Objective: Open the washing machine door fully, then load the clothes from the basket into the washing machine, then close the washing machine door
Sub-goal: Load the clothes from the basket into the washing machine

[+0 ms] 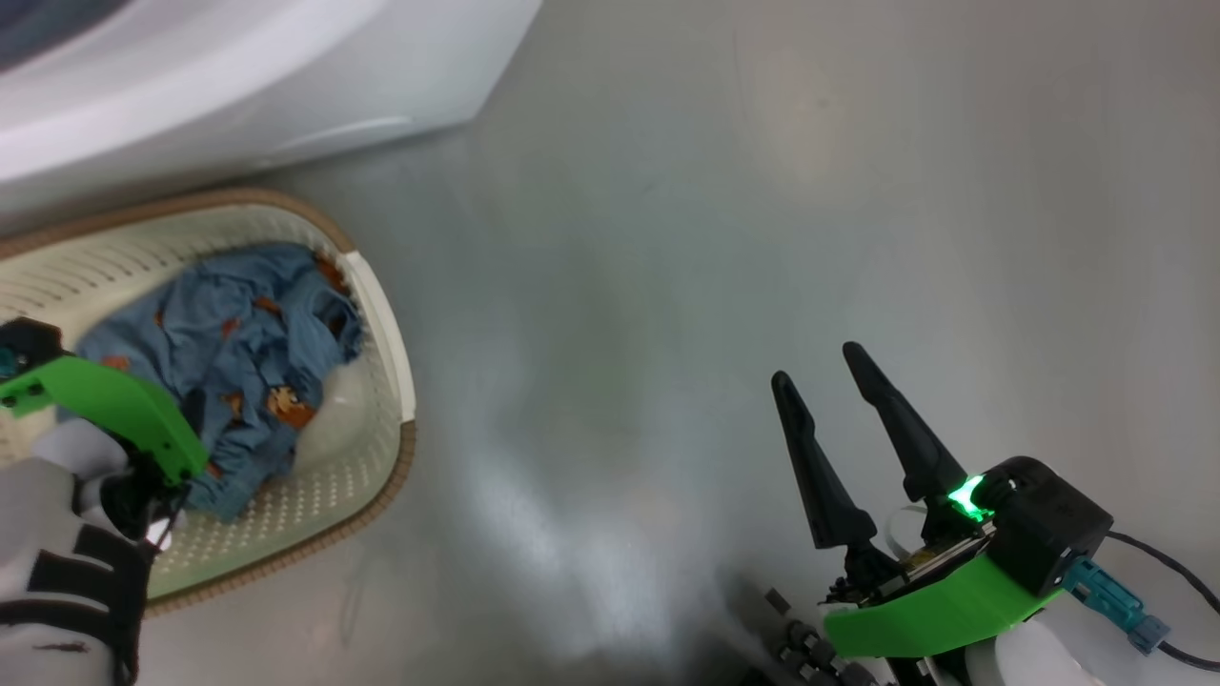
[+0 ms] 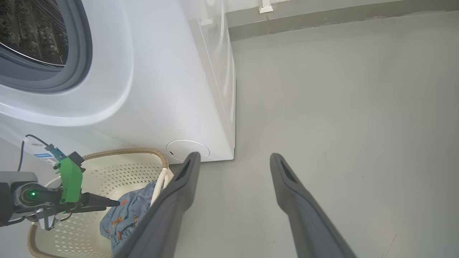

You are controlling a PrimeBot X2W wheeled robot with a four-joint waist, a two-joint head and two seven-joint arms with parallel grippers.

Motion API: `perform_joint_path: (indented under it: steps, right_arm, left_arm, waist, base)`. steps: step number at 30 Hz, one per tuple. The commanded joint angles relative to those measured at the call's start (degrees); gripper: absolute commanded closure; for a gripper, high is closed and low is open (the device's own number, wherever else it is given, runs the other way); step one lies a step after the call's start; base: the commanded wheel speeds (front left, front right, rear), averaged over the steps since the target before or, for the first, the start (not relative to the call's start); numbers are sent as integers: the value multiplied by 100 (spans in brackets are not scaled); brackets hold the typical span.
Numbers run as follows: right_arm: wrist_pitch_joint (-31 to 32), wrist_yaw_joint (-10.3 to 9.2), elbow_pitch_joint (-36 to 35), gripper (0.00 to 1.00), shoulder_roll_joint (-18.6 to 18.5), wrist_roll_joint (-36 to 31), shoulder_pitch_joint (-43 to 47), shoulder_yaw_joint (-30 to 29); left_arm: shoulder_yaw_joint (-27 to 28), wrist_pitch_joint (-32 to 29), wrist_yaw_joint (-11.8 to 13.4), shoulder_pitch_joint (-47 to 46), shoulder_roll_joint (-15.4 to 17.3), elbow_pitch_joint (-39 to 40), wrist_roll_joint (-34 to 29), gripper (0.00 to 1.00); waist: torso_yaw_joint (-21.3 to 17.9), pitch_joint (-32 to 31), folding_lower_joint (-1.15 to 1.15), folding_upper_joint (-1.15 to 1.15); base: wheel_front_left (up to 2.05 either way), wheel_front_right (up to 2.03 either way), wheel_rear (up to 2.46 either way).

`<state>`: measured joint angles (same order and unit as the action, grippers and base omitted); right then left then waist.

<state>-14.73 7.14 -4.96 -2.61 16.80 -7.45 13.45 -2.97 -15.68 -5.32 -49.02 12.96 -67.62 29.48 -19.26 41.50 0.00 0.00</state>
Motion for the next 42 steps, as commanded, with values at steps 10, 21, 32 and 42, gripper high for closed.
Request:
perform_joint_path:
  steps: [10,21,32,42]
  right_arm:
    - [-27,35,-410,0,-27,-95,-114,-10]
    - [-27,35,-630,0,-27,-129,-14,-160]
    - [-27,35,-750,0,-27,-242,226,-377]
    - [-27,35,-888,0,-27,-325,438,-557]
  left_arm:
    - [86,264,-109,-520,383,-276,55,0]
    - [-120,445,-176,-940,413,-441,25,0]
    - [-527,843,-198,-1078,181,-509,-219,0]
    - [-931,1225,-152,-996,100,-581,-528,100]
  waist:
    - [-68,947,0,0]
    - [58,1403,0,0]
    - [147,1503,0,0]
    - [158,1467,0,0]
  base:
    - [0,0,0]
    - [0,0,0]
    - [0,0,0]
    - [0,0,0]
